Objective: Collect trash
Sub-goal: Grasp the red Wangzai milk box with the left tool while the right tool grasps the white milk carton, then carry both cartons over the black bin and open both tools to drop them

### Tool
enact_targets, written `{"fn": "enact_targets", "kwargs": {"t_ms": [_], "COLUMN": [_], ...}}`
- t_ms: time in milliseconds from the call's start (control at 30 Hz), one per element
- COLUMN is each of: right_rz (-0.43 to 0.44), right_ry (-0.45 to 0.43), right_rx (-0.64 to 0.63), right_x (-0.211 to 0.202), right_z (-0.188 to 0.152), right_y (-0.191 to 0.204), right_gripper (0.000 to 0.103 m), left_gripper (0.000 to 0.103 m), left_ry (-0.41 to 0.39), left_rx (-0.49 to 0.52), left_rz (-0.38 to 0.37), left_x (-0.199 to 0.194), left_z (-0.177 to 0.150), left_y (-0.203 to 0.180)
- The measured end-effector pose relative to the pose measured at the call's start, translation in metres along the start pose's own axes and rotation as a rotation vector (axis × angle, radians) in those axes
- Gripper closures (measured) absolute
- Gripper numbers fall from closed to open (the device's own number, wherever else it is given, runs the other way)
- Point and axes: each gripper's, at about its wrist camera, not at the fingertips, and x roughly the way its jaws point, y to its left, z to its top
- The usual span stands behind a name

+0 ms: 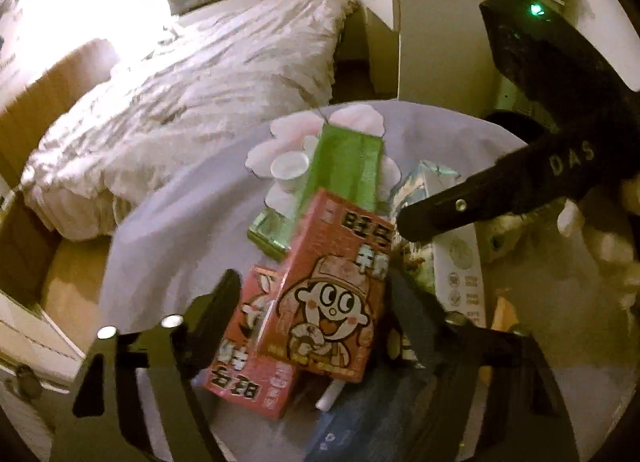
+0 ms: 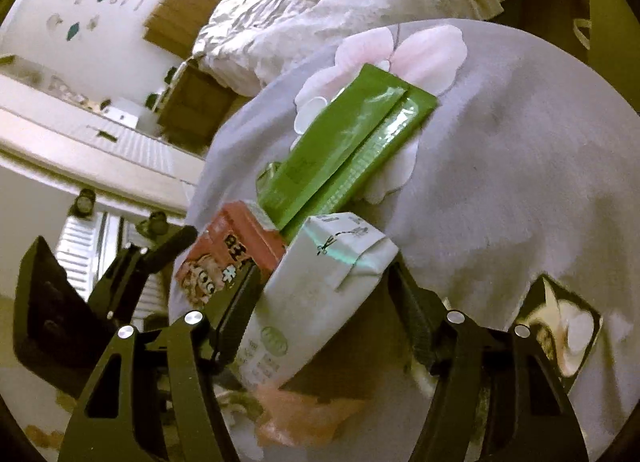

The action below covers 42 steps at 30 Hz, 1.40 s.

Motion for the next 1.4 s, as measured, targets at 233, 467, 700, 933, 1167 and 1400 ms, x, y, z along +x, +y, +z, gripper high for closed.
{"fn": "enact_targets", "kwargs": {"t_ms": [233, 467, 700, 933, 1167, 1400], "right_rz": [-0.021, 0.07, 0.085, -0.011, -0.153, -0.258], "right_ry": [-0.056, -0.205, -0.395, -0.579, -0.695, -0.735], "right_rx": [-0.069, -0.094, -0.106, -0.099, -0.044, 0.063], "right_x": [-0.009, -0.051, -0.116, -0.182, -0.234, -0.257], "right_z": [-0.006, -0.015, -0.026, -0.042, -0.06, -0.076], "right_y": [0.008, 0.004, -0.012, -0.038, -0.09, -0.157], "right_gripper": [0.046, 0.054, 0.055, 0.055, 0.055, 0.055], "left_gripper": [0.046, 0.048, 0.048, 0.048, 0.048, 0.048], "left_ry": [0.004, -0.118, -0.235, -0.298, -0.303, -0.279], "left_rx": [-0.069, -0.194, -0.292, -0.321, -0.275, -0.219], "left_rz": [0.026, 0.056, 0.013, -0.056, -0.165, -0.274], "left_x": [0.002, -0.036, -0.072, -0.078, -0.059, -0.028], "left_z": [-0.004, 0.003, 0.019, 0.039, 0.073, 0.104], "left_y": [0.0, 0.002, -0.008, -0.037, -0.094, -0.159]}}
